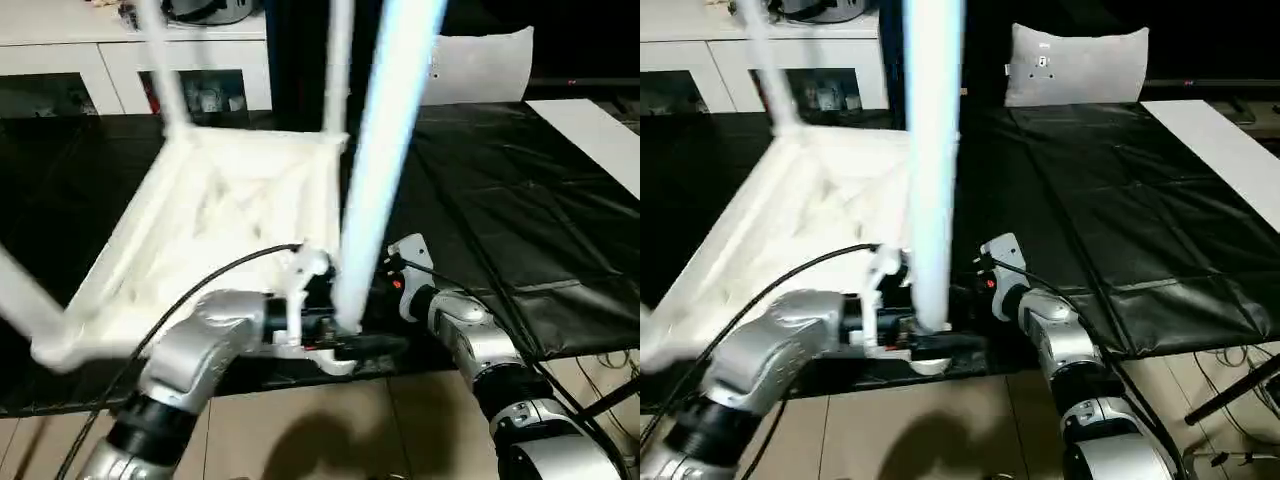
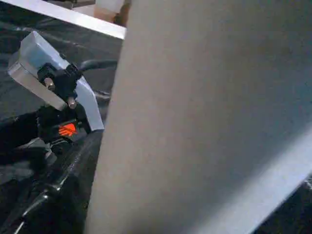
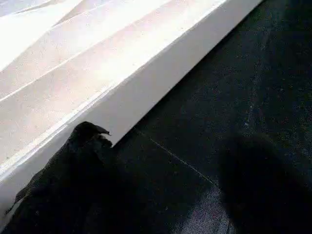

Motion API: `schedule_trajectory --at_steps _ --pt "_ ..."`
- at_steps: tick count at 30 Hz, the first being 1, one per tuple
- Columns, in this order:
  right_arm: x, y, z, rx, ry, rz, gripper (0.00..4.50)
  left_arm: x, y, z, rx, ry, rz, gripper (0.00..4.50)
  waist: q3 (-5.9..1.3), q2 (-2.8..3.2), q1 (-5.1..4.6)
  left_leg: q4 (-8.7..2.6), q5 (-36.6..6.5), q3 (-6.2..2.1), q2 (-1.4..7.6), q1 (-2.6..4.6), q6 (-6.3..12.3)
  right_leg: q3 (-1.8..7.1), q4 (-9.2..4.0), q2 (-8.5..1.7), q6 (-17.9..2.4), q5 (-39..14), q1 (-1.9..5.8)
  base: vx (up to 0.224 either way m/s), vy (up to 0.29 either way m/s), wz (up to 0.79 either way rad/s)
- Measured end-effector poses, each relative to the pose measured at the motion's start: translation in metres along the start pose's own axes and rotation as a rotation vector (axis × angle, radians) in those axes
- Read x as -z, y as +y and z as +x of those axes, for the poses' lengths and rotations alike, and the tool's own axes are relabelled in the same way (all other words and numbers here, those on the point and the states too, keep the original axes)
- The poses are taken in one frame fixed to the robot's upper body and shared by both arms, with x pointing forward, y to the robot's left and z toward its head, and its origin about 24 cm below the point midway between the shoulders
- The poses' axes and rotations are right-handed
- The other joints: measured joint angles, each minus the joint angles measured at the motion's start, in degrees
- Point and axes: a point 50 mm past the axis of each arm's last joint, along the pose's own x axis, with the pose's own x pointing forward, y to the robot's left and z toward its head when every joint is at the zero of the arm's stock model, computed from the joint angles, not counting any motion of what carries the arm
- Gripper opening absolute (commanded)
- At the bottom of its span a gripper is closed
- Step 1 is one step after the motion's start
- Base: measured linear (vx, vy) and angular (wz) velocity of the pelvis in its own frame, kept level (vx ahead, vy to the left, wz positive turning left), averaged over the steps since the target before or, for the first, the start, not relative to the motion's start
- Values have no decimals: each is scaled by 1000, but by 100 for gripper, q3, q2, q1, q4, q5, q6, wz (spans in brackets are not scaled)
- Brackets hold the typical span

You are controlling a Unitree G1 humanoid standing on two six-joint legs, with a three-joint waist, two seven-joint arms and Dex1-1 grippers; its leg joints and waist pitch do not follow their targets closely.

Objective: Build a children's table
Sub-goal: Rotate table base

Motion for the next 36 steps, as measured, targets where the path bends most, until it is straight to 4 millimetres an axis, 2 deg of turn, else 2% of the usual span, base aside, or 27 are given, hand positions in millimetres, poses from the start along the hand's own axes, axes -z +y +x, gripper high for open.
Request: schedule_trajectory --at_steps 6,14,21,27,32,36 --pt "1 -1 -2 7 -7 3 450 2 8 4 -80 -18 18 447 2 5 14 0 0 0 0 1 0 -1 -2 0 0 0 4 0 0 0" --pt "0 -6 -4 60 -31 1 450 -5 22 16 -235 -54 120 447 4 13 3 2 0 -1 1 2 0 -2 -2 0 1 0 4 0 0 0" --pt "1 -11 -13 87 -56 -18 450 -5 30 15 -306 -30 187 447 1 47 20 2 0 -2 1 6 0 -3 -2 1 17 -9 6 0 0 0" --pt "-1 -26 -33 147 -78 -69 450 7 33 8 -329 -1 195 447 3 81 6 2 0 -3 0 7 0 -6 -1 0 19 -6 5 0 0 0" --pt "-8 -30 -47 135 -104 -136 450 14 41 -9 -363 55 211 447 -3 106 -14 -3 0 -8 5 10 0 -18 -2 5 19 -6 2 0 0 0" --pt "0 -27 -63 76 -52 -200 450 17 43 -27 -347 132 251 447 -12 128 16 -5 0 -9 5 9 0 -19 -10 3 21 -7 8 0 0 0"
